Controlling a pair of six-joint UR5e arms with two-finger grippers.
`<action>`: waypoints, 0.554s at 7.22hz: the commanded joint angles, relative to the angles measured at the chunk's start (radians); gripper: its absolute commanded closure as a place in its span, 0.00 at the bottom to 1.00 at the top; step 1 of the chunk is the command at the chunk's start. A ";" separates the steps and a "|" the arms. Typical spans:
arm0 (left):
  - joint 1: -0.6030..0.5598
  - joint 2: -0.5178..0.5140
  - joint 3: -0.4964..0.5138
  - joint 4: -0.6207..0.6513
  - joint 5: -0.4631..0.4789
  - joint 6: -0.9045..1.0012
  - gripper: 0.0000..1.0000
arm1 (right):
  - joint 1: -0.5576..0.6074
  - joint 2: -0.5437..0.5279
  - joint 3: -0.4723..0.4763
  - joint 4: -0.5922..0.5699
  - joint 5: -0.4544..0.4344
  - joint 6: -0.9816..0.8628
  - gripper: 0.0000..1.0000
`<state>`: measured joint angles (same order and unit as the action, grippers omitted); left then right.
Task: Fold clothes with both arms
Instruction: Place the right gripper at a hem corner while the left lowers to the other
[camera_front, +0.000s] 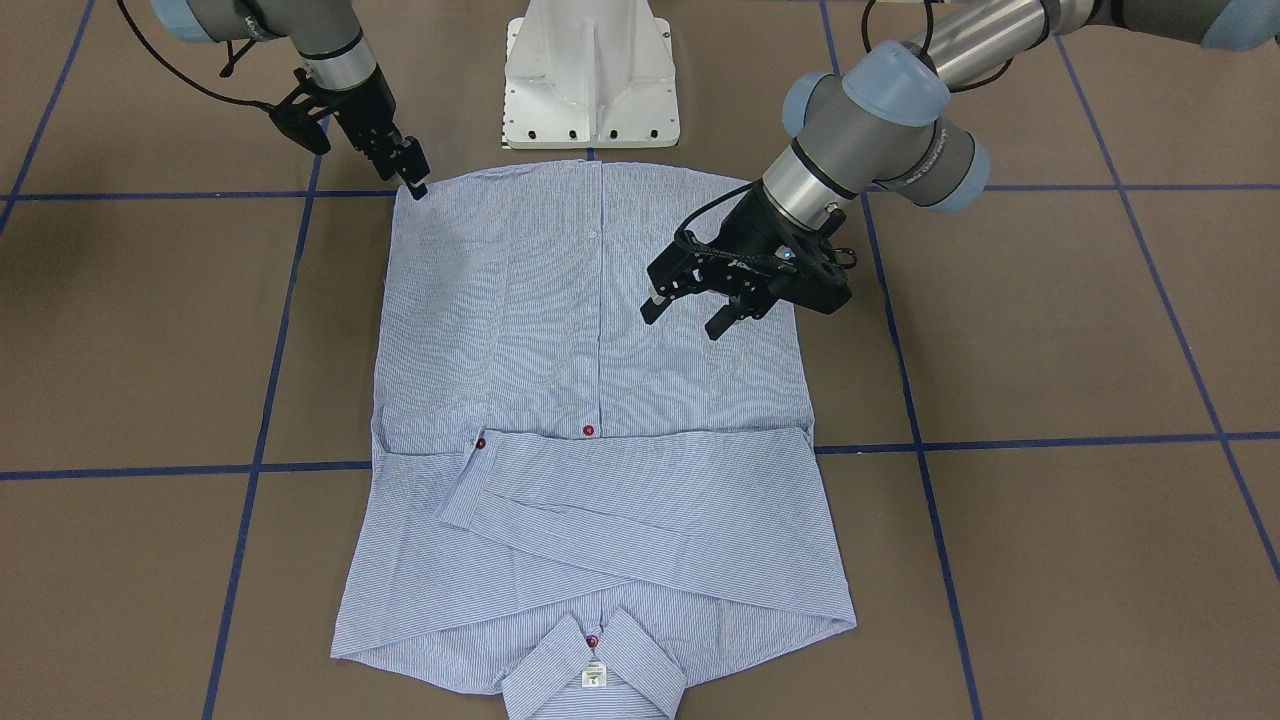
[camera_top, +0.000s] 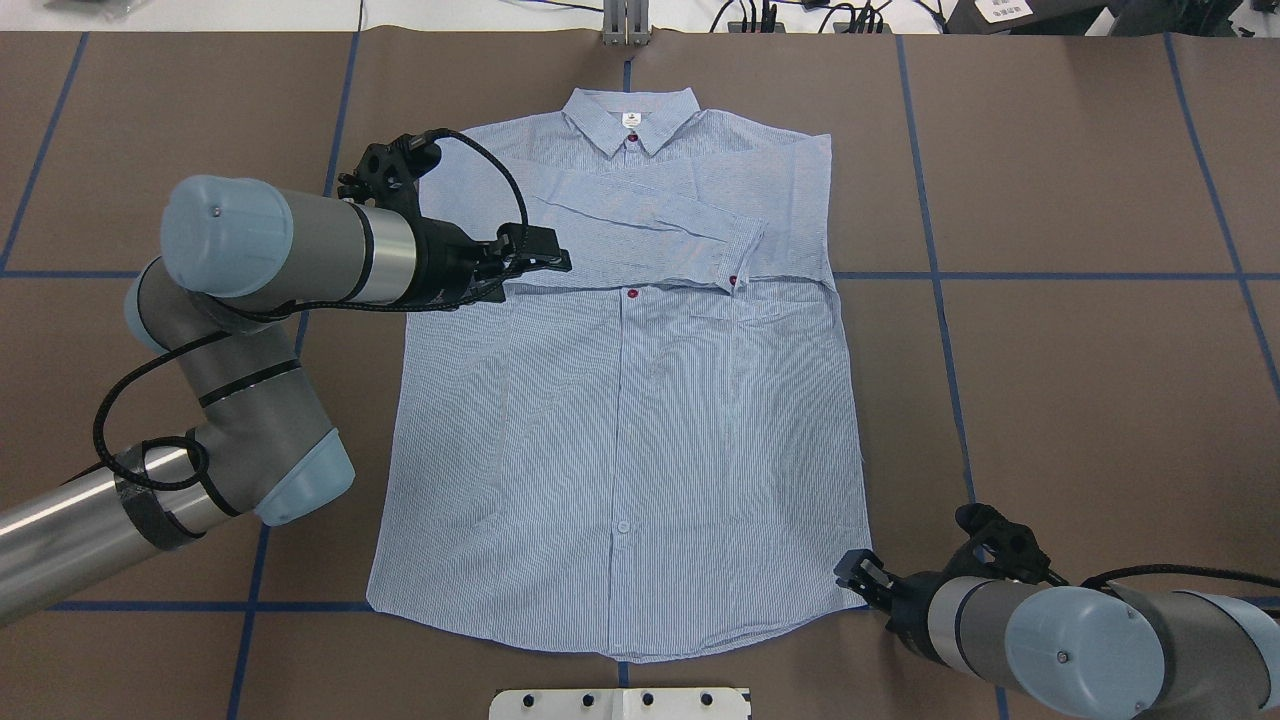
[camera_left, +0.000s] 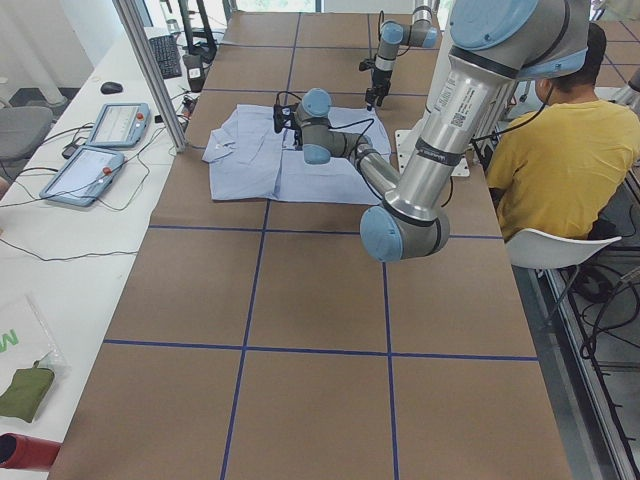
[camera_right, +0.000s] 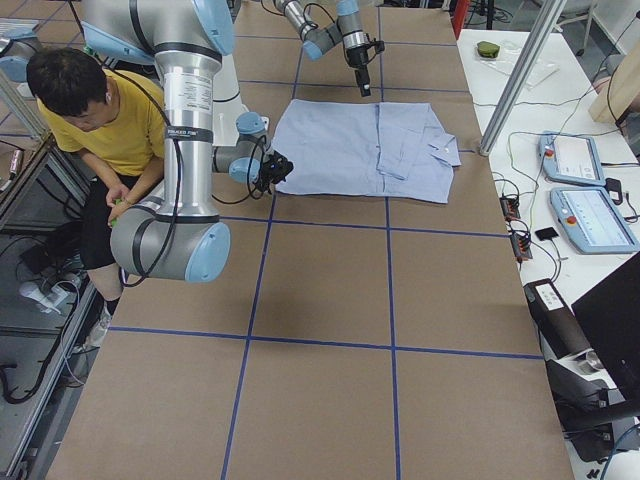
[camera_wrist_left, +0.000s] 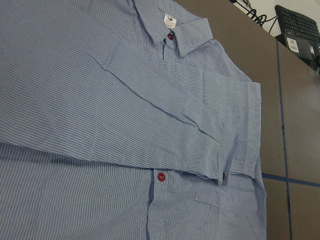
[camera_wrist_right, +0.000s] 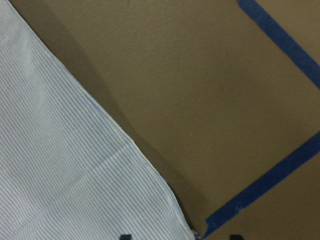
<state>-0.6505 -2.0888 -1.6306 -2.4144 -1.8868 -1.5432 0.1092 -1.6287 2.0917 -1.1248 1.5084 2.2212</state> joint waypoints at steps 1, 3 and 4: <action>0.000 0.001 0.000 0.000 0.002 0.000 0.02 | 0.001 0.000 -0.002 -0.001 -0.005 0.000 0.35; 0.000 0.001 -0.002 0.000 0.002 0.000 0.02 | 0.000 0.001 -0.004 -0.001 -0.005 0.001 0.40; 0.002 0.018 -0.002 0.000 0.003 0.000 0.02 | 0.001 0.000 -0.002 -0.001 -0.005 0.008 0.49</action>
<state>-0.6499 -2.0830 -1.6319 -2.4145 -1.8849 -1.5432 0.1099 -1.6286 2.0884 -1.1259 1.5034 2.2238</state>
